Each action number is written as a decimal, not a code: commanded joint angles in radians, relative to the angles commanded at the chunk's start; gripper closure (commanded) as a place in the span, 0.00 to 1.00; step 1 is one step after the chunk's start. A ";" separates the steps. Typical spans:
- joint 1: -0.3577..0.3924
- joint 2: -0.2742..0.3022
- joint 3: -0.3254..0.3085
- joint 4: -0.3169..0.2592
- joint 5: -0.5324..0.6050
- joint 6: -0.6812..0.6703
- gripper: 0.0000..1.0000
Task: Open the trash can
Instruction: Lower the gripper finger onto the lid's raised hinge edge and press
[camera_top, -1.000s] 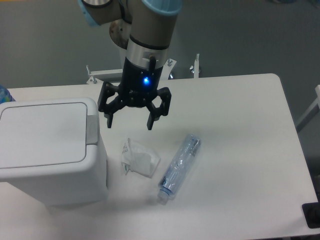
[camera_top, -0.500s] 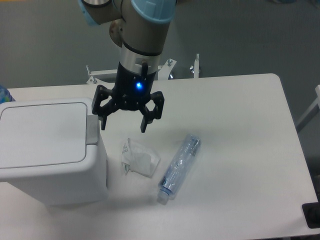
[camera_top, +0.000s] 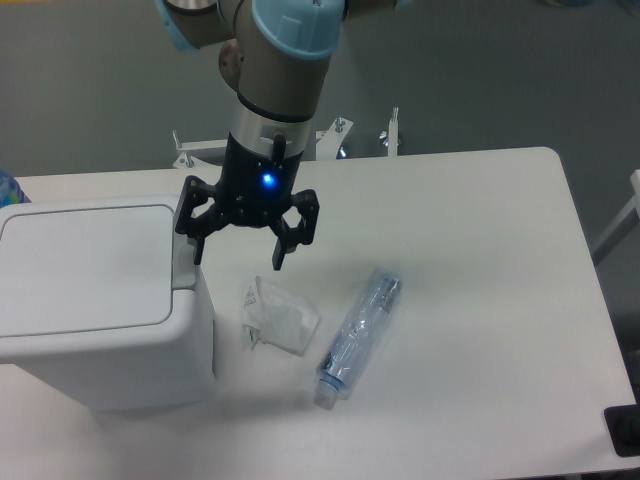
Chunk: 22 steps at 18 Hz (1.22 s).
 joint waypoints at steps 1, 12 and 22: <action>0.000 0.000 -0.002 0.000 0.000 0.000 0.00; -0.012 -0.002 -0.009 0.002 0.000 0.003 0.00; -0.012 -0.006 -0.009 0.002 0.000 0.003 0.00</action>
